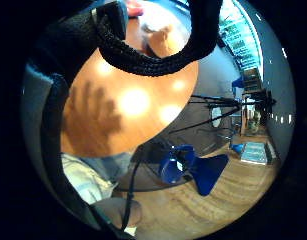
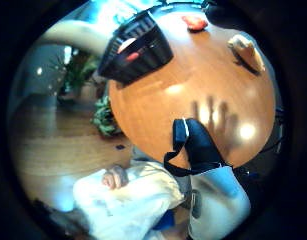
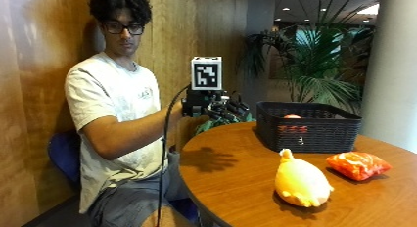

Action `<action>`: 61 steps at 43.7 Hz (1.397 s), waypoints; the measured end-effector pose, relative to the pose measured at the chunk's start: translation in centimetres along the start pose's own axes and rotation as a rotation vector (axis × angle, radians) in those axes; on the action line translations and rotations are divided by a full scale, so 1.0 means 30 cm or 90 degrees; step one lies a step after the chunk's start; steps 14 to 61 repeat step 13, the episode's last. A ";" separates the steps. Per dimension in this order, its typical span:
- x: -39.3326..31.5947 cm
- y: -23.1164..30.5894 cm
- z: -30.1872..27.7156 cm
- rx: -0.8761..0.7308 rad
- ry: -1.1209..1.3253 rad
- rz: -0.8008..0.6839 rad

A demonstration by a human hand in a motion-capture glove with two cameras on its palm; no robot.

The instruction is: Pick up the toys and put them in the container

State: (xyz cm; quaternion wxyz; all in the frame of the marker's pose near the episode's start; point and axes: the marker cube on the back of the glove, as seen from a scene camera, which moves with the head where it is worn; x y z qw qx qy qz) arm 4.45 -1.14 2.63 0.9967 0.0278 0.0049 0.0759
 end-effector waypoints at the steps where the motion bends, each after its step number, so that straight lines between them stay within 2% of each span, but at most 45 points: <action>1: 0.001 0.000 0.001 -0.001 0.002 0.001; 11: 0.014 -0.006 0.010 0.002 0.061 0.028; 61: 0.009 -0.005 0.006 0.003 0.048 0.019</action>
